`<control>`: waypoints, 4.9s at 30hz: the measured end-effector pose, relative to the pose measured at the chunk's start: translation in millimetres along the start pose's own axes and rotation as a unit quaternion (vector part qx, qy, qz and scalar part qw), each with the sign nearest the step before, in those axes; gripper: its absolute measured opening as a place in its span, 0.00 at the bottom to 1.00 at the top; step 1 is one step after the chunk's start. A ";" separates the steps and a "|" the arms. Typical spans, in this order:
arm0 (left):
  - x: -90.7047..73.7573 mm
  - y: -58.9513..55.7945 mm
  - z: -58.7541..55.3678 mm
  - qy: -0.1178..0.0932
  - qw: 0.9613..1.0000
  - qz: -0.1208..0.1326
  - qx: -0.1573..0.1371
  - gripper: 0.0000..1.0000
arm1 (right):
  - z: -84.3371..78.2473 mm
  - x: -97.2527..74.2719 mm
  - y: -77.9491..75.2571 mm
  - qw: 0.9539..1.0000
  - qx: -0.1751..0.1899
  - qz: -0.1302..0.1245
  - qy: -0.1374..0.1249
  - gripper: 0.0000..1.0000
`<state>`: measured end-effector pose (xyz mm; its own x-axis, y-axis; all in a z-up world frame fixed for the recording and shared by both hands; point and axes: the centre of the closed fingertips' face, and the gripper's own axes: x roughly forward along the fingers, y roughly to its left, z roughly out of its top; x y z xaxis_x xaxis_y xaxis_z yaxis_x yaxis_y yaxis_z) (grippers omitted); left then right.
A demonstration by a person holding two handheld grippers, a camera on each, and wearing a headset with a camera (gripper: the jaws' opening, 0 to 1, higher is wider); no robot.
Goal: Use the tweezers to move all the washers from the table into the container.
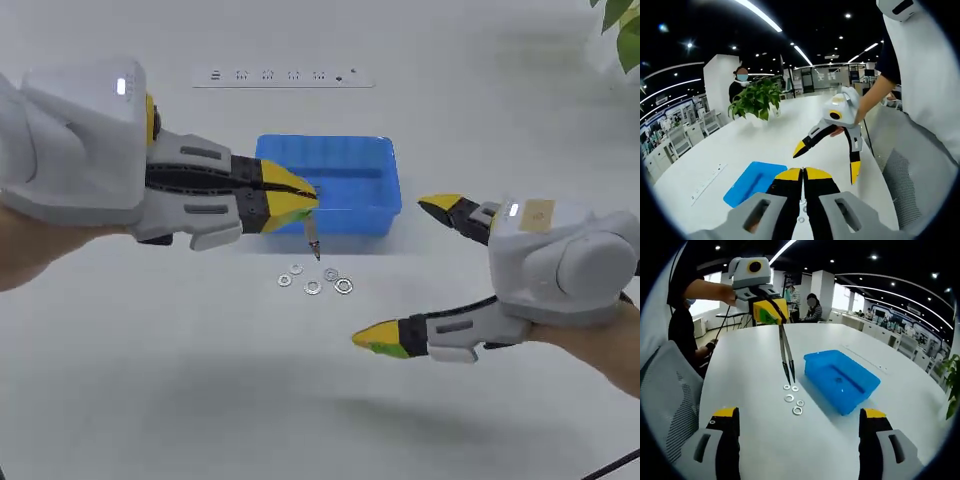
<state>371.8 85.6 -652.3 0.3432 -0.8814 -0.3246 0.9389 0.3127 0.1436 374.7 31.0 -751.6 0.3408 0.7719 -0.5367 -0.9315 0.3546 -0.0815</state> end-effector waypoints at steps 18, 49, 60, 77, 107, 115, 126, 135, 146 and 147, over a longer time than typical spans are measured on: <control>15.2 -10.6 -33.0 0.036 0.999 -0.014 -0.025 0.04 | -27.5 -4.3 17.8 0.999 0.050 -0.001 0.014 1.00; 15.9 -12.9 -36.5 0.046 0.998 -0.021 -0.021 0.04 | -21.7 3.2 27.1 0.998 0.058 0.020 0.012 0.94; 15.2 -13.6 -37.9 0.095 0.994 -0.046 -0.026 0.04 | 5.6 37.8 30.9 0.994 -0.017 0.102 0.021 0.63; 21.4 -13.6 -35.4 0.110 0.992 -0.062 -0.030 0.04 | 25.8 67.9 39.6 0.985 -0.059 0.163 0.010 0.25; 17.8 -19.5 -38.6 0.125 0.990 -0.060 0.005 0.18 | 27.9 69.7 32.2 0.981 -0.089 0.171 -0.013 0.09; 6.7 -21.6 -25.5 0.072 0.996 -0.029 -0.048 0.26 | 30.1 66.7 34.2 0.982 -0.082 0.167 -0.013 0.09; -22.9 -12.2 -12.5 -0.004 0.994 0.054 -0.094 0.46 | 55.6 53.0 35.9 0.983 -0.089 0.158 -0.028 0.09; -42.2 -14.0 -16.2 -0.021 0.989 0.106 -0.105 0.77 | 81.2 40.0 37.0 0.982 -0.100 0.155 -0.042 0.09; -58.5 -22.7 -26.8 -0.028 0.979 0.142 -0.142 1.00 | 108.1 30.5 24.1 0.983 -0.104 0.138 -0.058 0.09; -60.1 -22.4 -25.8 -0.030 0.979 0.146 -0.141 1.00 | 111.7 29.9 21.0 0.983 -0.104 0.135 -0.061 0.09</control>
<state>330.8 140.8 -660.1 0.6040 -0.7560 -0.2524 0.7731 0.6327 -0.0450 379.6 120.5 -675.6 0.0776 0.8854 -0.4583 -0.9917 0.0213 -0.1267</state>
